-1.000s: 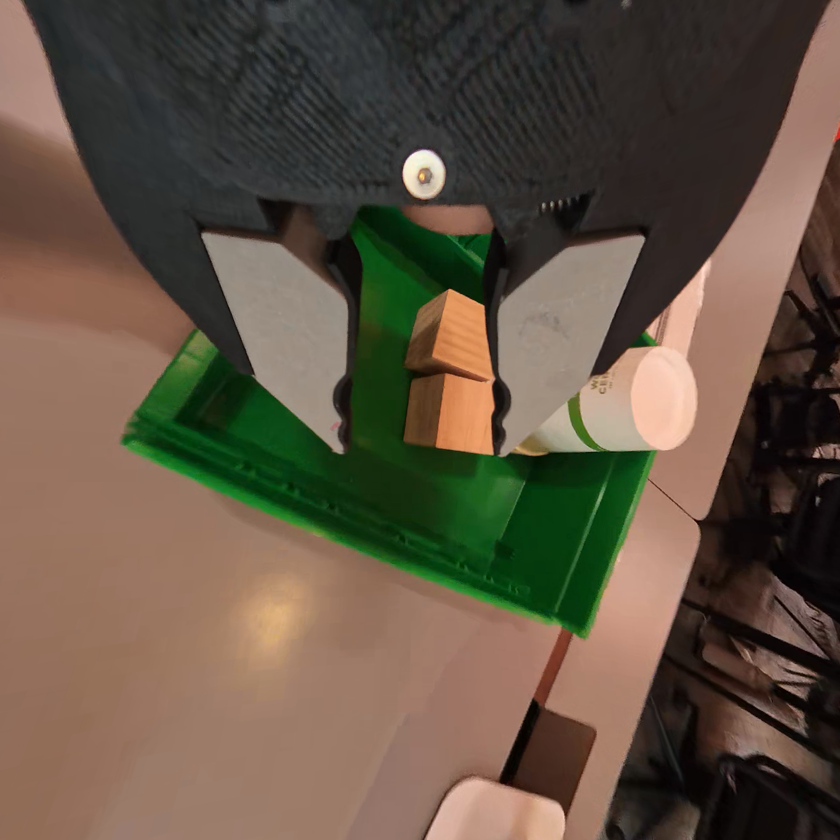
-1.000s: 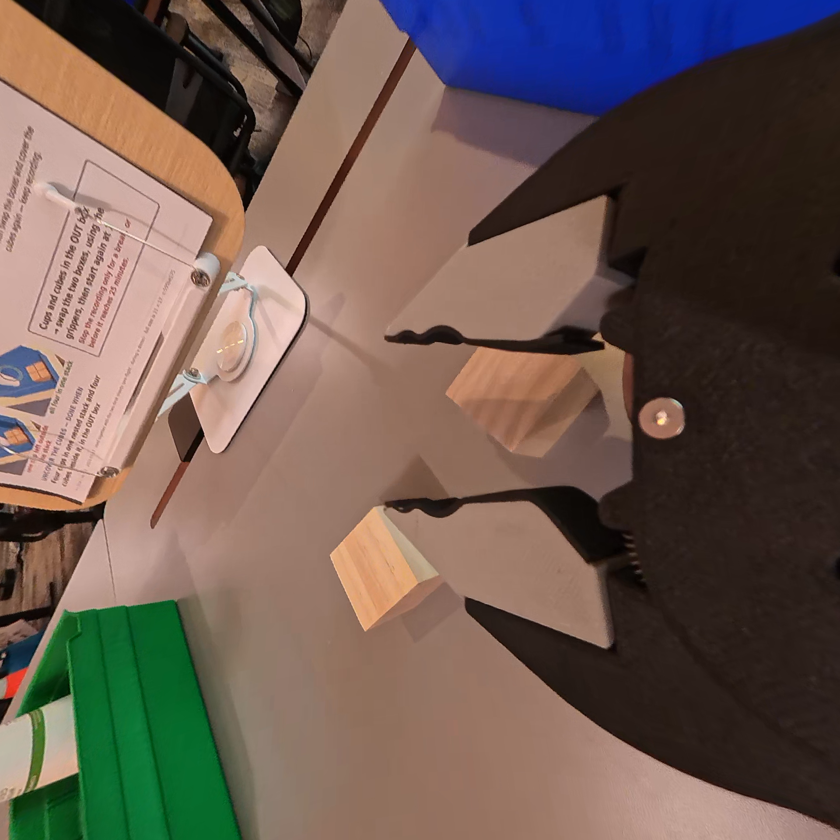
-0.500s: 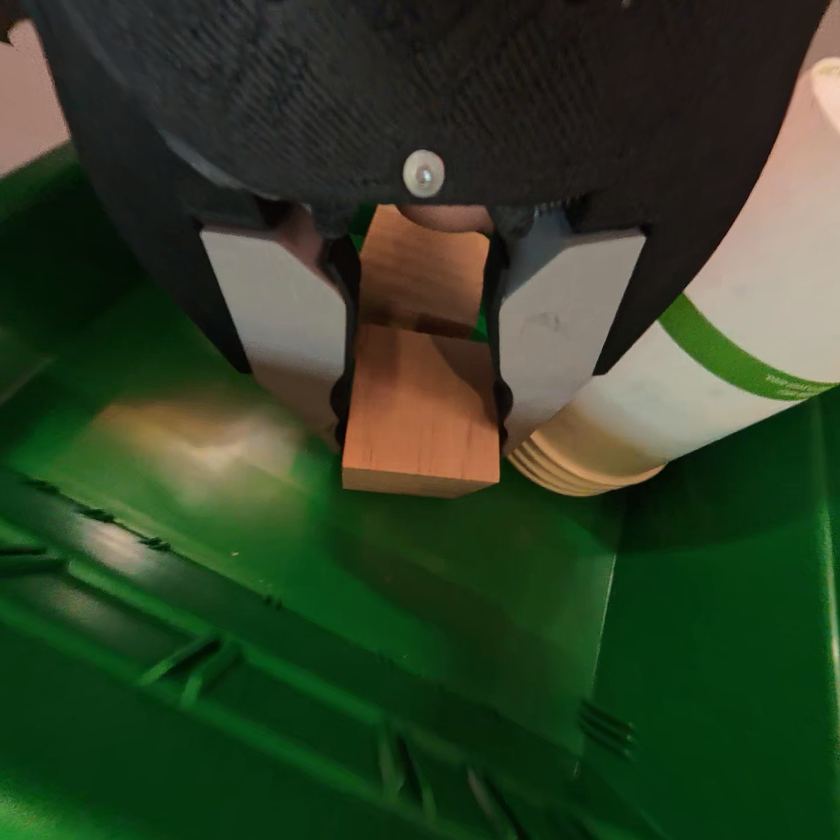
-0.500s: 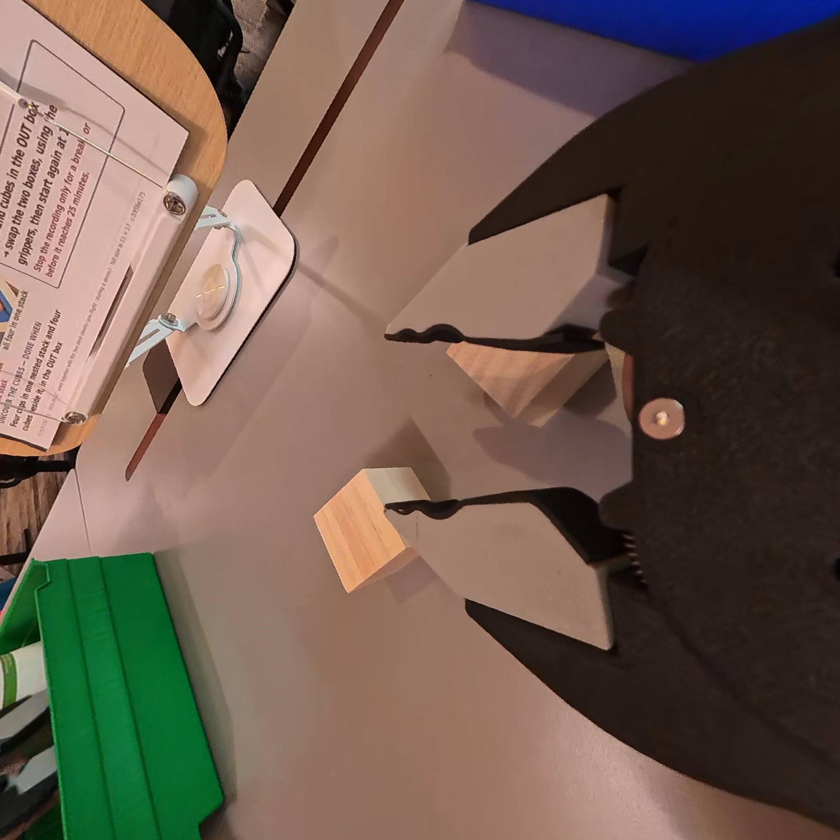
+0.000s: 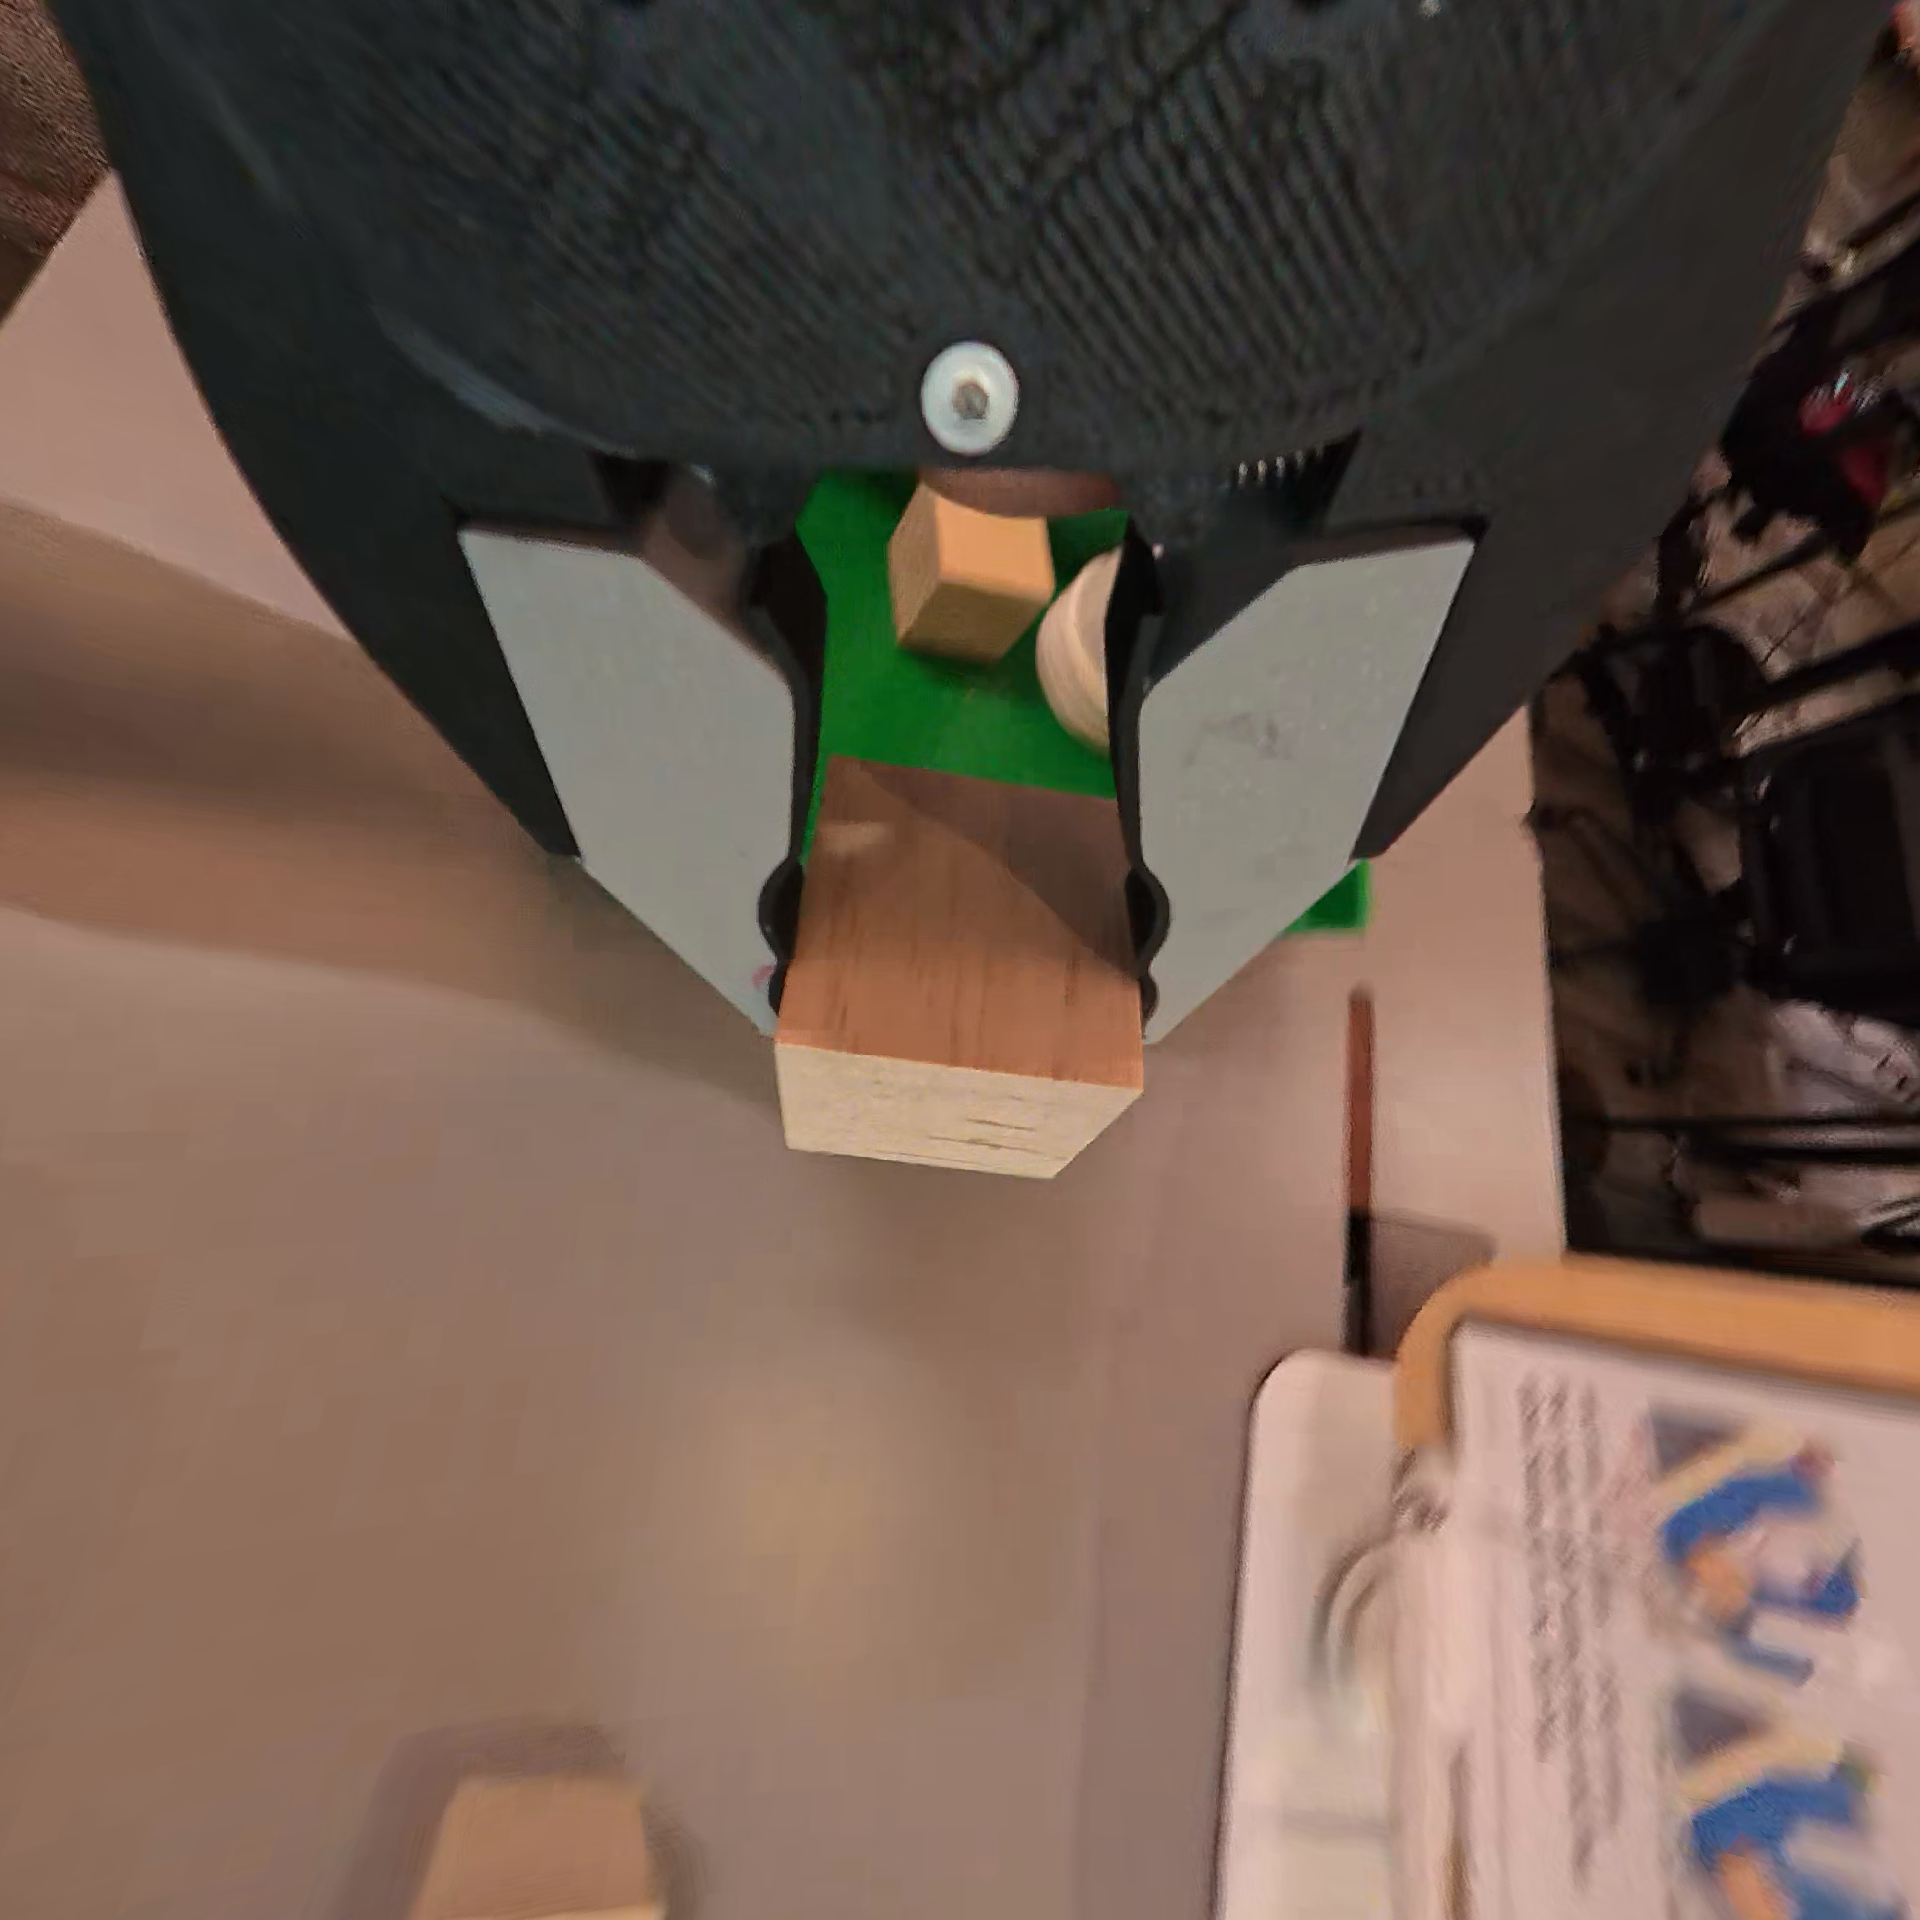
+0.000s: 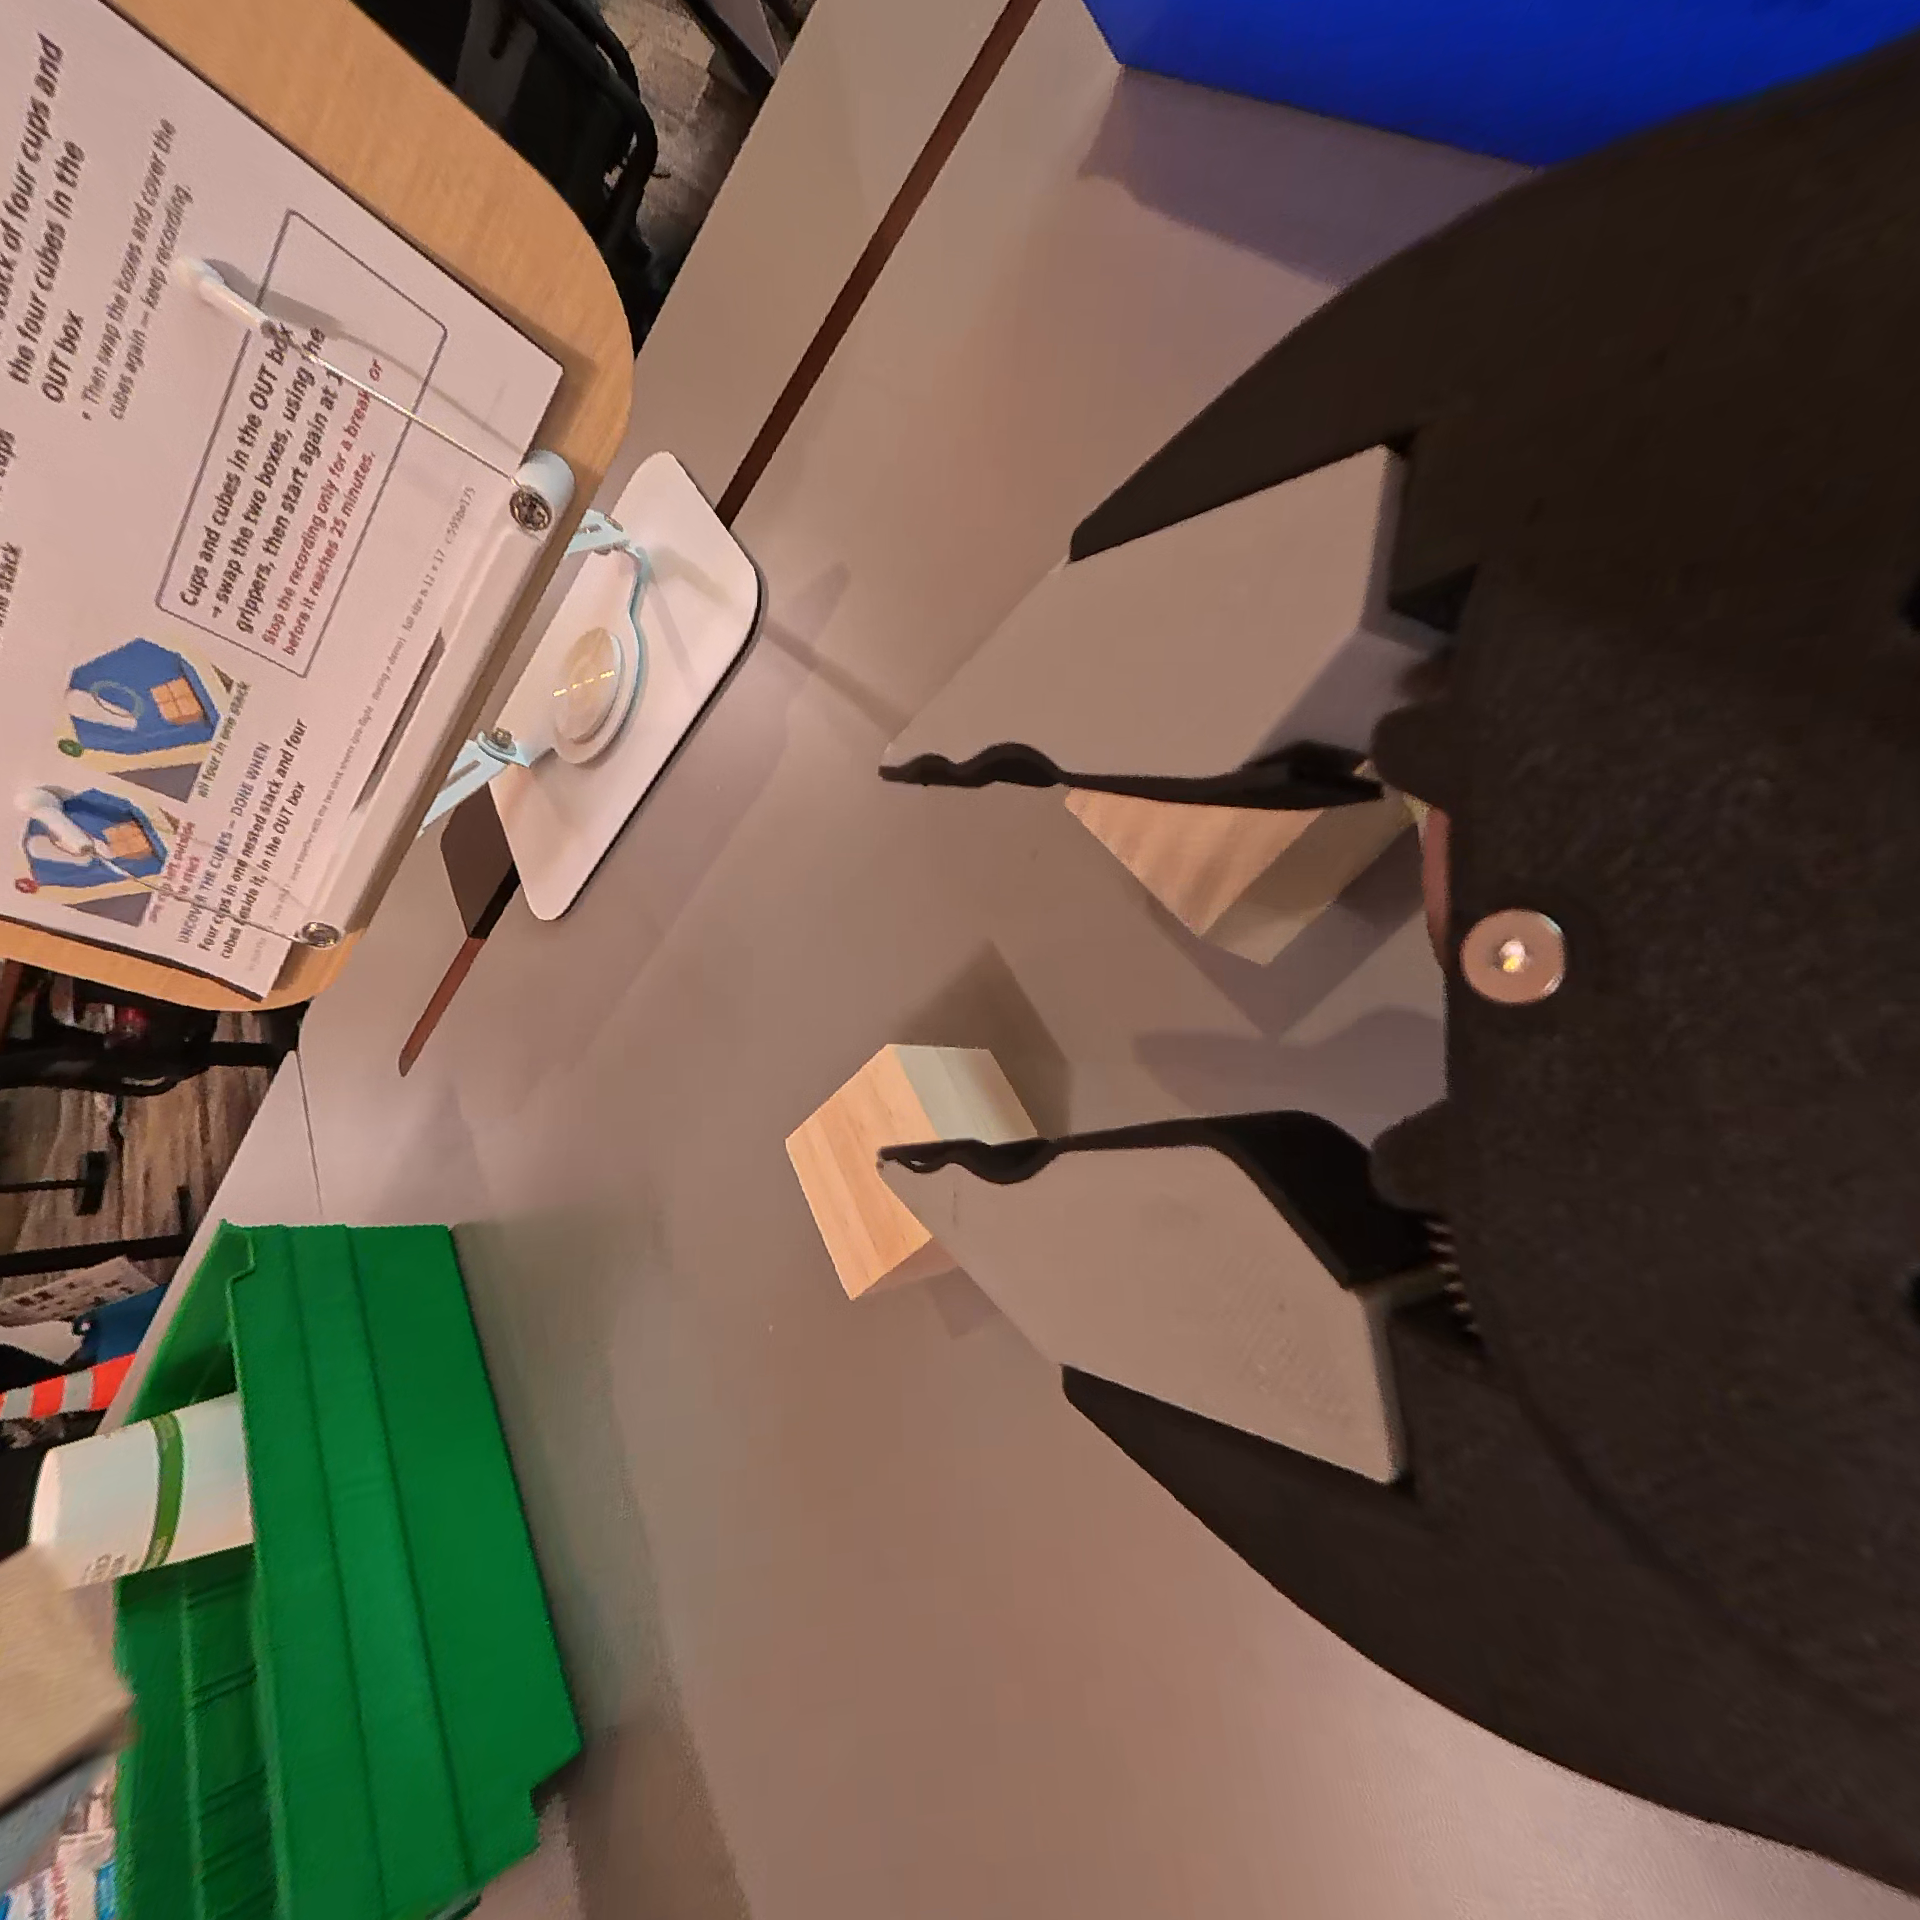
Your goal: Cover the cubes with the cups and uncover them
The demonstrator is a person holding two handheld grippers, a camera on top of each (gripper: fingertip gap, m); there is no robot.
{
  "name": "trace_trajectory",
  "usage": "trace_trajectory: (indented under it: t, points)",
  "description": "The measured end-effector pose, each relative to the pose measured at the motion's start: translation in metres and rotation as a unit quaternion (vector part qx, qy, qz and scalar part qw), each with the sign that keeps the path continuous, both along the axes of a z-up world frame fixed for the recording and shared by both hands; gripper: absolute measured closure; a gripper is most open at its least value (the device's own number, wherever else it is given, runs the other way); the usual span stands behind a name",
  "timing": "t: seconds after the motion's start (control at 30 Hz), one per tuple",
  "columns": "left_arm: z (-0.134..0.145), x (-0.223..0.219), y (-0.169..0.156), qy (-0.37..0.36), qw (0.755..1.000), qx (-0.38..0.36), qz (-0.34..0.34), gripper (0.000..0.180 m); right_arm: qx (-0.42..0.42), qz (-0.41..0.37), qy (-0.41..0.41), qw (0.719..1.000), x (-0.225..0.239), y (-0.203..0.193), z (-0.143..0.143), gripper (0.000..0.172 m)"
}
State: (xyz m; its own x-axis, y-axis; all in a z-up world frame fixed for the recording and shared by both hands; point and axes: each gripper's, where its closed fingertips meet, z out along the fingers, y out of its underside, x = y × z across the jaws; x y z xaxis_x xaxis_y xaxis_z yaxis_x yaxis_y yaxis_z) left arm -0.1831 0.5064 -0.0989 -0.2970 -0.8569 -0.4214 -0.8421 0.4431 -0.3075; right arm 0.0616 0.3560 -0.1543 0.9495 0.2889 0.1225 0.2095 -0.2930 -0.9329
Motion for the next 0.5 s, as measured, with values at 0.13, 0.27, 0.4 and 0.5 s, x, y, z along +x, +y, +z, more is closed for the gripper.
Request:
trace_trajectory:
  t: [0.13, 0.27, 0.4, 0.5]
  points:
    - [-0.055, 0.053, -0.049, 0.017, 0.997, -0.062, -0.033, 0.119, 0.008, 0.0, 0.016, 1.0, 0.003, -0.001, 0.003, 0.106]
    - [-0.109, 0.071, -0.064, 0.061, 0.994, -0.081, -0.041, 0.119, 0.006, 0.003, 0.009, 1.0, 0.0, -0.002, 0.001, 0.107]
    - [-0.136, 0.081, -0.074, 0.078, 0.991, -0.096, -0.057, 0.119, 0.008, 0.011, -0.007, 1.0, -0.007, -0.002, 0.001, 0.107]
    - [-0.15, 0.082, -0.074, 0.097, 0.989, -0.095, -0.055, 0.119, 0.005, 0.012, -0.021, 1.0, -0.01, -0.002, -0.001, 0.107]
